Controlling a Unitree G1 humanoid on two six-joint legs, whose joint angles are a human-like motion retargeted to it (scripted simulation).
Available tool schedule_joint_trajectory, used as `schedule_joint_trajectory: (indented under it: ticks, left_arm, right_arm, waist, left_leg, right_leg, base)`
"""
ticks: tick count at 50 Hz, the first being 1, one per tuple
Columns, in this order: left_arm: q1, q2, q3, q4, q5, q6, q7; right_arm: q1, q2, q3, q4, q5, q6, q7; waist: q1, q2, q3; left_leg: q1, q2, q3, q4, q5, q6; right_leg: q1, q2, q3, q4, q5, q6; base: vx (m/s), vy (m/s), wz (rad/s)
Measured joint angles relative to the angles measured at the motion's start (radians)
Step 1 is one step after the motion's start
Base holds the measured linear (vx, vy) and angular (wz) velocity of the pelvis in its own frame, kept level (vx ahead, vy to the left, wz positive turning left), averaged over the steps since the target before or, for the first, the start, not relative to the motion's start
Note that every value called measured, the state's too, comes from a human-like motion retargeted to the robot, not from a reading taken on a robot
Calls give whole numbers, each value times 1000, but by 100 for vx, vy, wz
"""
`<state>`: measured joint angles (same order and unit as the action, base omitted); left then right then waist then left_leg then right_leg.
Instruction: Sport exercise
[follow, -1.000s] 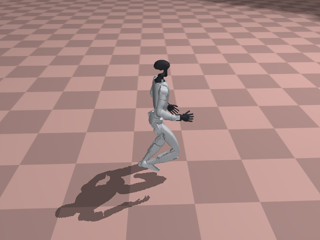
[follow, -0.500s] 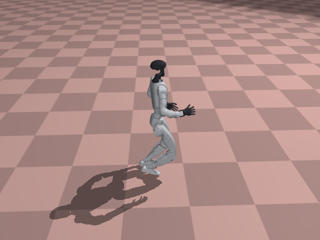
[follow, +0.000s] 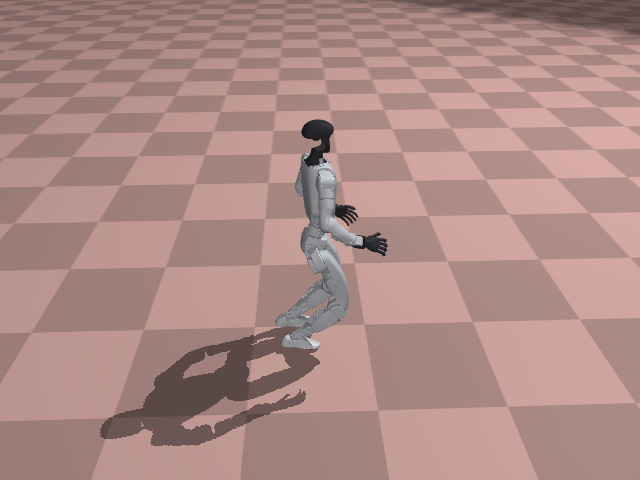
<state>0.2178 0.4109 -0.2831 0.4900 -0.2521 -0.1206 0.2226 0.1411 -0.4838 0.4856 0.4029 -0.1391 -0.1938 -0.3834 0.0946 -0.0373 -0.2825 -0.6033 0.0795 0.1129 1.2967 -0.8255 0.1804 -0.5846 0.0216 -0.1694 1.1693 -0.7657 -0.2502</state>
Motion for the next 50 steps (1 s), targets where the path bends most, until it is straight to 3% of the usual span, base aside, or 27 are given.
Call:
schedule_joint_trajectory:
  ticks: [5, 9, 15, 22, 27, 35, 38, 43, 46, 50]
  left_arm:
    - [-25, -10, 7, -16, 11, 17, -20]
    - [-41, -29, -4, 43, 52, 38, -31]
    - [-38, -45, -49, 115, 114, 51, -45]
    - [-58, -35, -90, 135, 180, 51, -30]
    - [-80, -20, -103, 123, 213, 39, -4]
    - [-85, 3, -104, 95, 229, 28, 41]
    - [-89, -2, -99, 69, 225, 27, 41]
    - [-87, -12, -93, 86, 238, 40, 32]
    - [-71, -13, -87, 122, 250, 49, 17]
    - [-7, 2, -79, 148, 256, 49, 0]
  right_arm:
    - [-54, 16, 25, 85, -39, 23, -24]
    - [-97, 23, 44, 141, -70, 35, -26]
    - [-96, 22, 51, 176, -87, 36, -8]
    - [-65, -1, 51, 169, -93, 27, 9]
    - [-52, -4, 64, 170, -91, 22, 12]
    - [-42, 9, 101, 188, -116, 12, 5]
    - [-77, 4, 119, 158, -132, 12, -6]
    - [-171, -4, 163, 132, -182, 19, -7]
    - [-235, -11, 179, 96, -188, 20, 9]
    - [-280, -27, 183, -9, -159, 17, 40]
  waist:
    - [34, 33, -15]
    - [39, 52, -46]
    - [19, 63, -59]
    - [-63, 8, -95]
    - [-102, -32, -77]
    - [-45, -17, -27]
    - [-4, -4, -9]
    - [38, -12, -15]
    - [50, -24, -25]
    - [64, -39, 0]
  left_leg:
    - [-149, 121, -17, 202, -47, 40]
    - [-230, 145, -23, 216, -47, 40]
    - [-163, 90, -5, 72, -47, 25]
    - [-104, -50, 33, -153, -47, 77]
    - [-28, -113, 50, -223, -47, 81]
    - [43, -67, -12, -113, -47, 77]
    - [16, -38, -42, 15, -46, 38]
    - [-115, 12, -50, 148, -47, 68]
    - [-164, -6, -57, 150, -47, 78]
    - [-102, -75, -65, 82, -47, 80]
  right_leg:
    - [-54, 28, -61, 8, -107, -12]
    - [-96, 43, -71, -12, -107, -12]
    - [-64, 50, -52, -31, -107, -10]
    - [-109, -66, -18, 25, -102, 11]
    - [-97, -123, 4, 86, -72, 15]
    - [-20, -13, 22, 37, -17, -12]
    - [-15, 19, 24, 47, -66, -12]
    - [-92, -6, -22, 76, -107, -12]
    - [-120, -15, -23, 75, -107, -12]
    - [-74, 0, 20, 70, -92, -12]
  base:
    - [-13, -11, -21]
    - [-9, -4, -22]
    - [3, 3, -1]
    - [8, 7, 36]
    - [13, 5, 26]
    - [8, 0, -26]
    - [-3, -1, -31]
    - [-12, -3, 0]
    - [-6, 5, 3]
    - [2, 10, -13]
